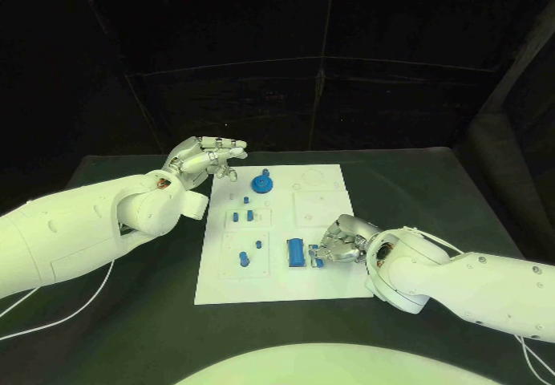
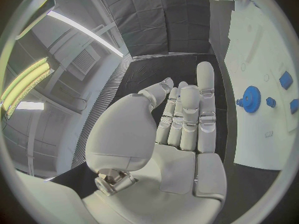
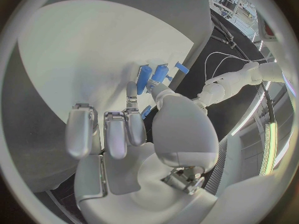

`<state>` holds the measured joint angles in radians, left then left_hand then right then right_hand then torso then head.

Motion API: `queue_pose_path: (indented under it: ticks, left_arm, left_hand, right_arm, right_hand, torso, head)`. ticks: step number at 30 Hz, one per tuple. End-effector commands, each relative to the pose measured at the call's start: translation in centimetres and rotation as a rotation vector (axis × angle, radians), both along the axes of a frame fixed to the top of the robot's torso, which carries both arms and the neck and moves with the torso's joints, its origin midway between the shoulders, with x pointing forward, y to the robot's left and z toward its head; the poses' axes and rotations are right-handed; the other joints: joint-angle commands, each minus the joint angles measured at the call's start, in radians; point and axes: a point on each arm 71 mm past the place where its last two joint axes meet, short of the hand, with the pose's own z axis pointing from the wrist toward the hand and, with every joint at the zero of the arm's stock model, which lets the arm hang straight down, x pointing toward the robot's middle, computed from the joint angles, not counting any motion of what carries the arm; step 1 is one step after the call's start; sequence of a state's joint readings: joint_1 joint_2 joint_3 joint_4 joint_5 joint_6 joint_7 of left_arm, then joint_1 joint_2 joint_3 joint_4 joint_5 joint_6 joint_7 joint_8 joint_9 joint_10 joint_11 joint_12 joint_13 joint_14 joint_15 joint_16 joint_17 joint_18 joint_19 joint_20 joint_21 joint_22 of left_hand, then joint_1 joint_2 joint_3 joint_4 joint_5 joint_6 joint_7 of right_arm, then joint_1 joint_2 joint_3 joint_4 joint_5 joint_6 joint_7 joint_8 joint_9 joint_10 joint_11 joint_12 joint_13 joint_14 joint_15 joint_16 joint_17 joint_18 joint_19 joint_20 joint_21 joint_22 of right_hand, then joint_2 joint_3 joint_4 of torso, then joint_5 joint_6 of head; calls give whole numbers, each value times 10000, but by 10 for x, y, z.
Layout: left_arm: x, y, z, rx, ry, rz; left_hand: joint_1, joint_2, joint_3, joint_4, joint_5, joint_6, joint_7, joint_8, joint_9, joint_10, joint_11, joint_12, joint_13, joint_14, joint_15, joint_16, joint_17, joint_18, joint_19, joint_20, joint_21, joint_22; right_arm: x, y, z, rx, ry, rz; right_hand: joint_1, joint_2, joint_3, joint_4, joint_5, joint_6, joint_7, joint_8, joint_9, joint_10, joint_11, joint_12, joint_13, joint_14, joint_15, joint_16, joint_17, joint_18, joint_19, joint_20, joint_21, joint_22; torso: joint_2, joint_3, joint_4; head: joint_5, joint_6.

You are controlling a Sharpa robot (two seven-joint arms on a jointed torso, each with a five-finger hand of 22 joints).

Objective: Assemble the parts on the task board

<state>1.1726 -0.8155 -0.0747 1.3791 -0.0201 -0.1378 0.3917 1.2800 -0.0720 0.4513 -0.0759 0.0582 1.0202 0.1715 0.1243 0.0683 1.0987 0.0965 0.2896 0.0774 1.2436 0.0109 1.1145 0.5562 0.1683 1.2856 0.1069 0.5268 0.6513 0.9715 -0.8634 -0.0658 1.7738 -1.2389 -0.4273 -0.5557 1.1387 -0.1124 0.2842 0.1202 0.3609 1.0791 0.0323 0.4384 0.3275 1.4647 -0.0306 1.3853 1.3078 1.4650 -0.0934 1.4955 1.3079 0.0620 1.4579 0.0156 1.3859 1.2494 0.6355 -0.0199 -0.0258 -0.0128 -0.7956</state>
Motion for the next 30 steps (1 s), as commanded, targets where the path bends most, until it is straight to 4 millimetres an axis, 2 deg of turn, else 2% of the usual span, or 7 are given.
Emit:
queue_pose_path:
  ticks: [1,5,9,12,16,22,30]
  left_arm:
    - [0,-1,1,-79,-79,-101]
    - [0,-1,1,-75,-71,-102]
    - [0,-1,1,-74,-60,-112]
    - [0,-1,1,-72,-53,-114]
    - [0,0,1,-67,-40,-118]
    - [0,-1,1,-66,-23,-132]
    - [0,-1,1,-67,-8,-151]
  left_hand:
    - [-41,37,-37,7,34,-63,24,50,-9,-79,14,64,0,-45,8,-6,0,129,-55,6,-43,-13]
    - [-41,37,-37,7,34,-63,24,50,-9,-79,14,64,0,-45,8,-6,0,129,-55,6,-43,-13]
    - [-41,37,-37,7,34,-63,24,50,-9,-79,14,64,0,-45,8,-6,0,129,-55,6,-43,-13]
    - [-41,37,-37,7,34,-63,24,50,-9,-79,14,64,0,-45,8,-6,0,129,-55,6,-43,-13]
    - [-41,37,-37,7,34,-63,24,50,-9,-79,14,64,0,-45,8,-6,0,129,-55,6,-43,-13]
    - [-31,44,-35,3,36,-71,26,51,-9,-92,15,67,-3,-47,8,1,1,130,-54,7,-46,-17]
    - [-31,44,-35,3,36,-71,26,51,-9,-92,15,67,-3,-47,8,1,1,130,-54,7,-46,-17]
  right_arm:
    - [1,0,0,-119,19,26]
    - [1,1,0,-122,13,15]
    - [2,1,0,-148,-31,26]
    - [2,2,-1,-166,-54,16]
    - [3,1,0,-170,-82,-13]
    - [3,1,0,-133,-137,-43]
    - [0,-2,3,-70,-310,184]
  right_hand:
    - [-108,-2,-102,-11,59,32,-6,58,32,115,-96,18,956,805,-87,39,1374,28,14,-77,58,9]
    - [-229,-45,-324,66,-6,23,-12,128,90,119,-104,15,959,805,-96,38,1375,29,10,-89,47,-2]
    - [-395,-78,-733,190,-351,-31,-4,202,160,116,-98,4,958,801,-94,25,1359,30,5,-92,30,-18]
    - [-547,-108,-1114,321,-713,-77,17,249,208,107,-81,-13,951,796,-82,11,1340,35,-3,-92,11,-38]
    - [-677,-57,-1642,544,-1529,-156,25,311,271,81,-71,-57,924,790,-73,-10,1313,43,-19,-82,-22,-76]
    - [-654,41,-2287,875,-2123,-267,29,386,343,55,-58,-95,906,785,-67,-34,1286,51,-31,-76,-54,-105]
    - [-324,127,-2730,1009,-2200,-347,41,444,395,40,-52,-116,900,783,-60,-48,1273,56,-40,-70,-82,-128]
  torso:
    - [-6,-2,-17]
    - [-5,3,-4]
    - [-5,3,-1]
    - [-5,4,-2]
    - [0,6,-16]
    - [-6,6,-19]
    - [-10,18,-3]
  head:
    - [-19,0]
    - [-13,-1]
    - [-3,10]
    - [-6,16]
    - [-4,20]
    - [-10,15]
    - [-12,12]
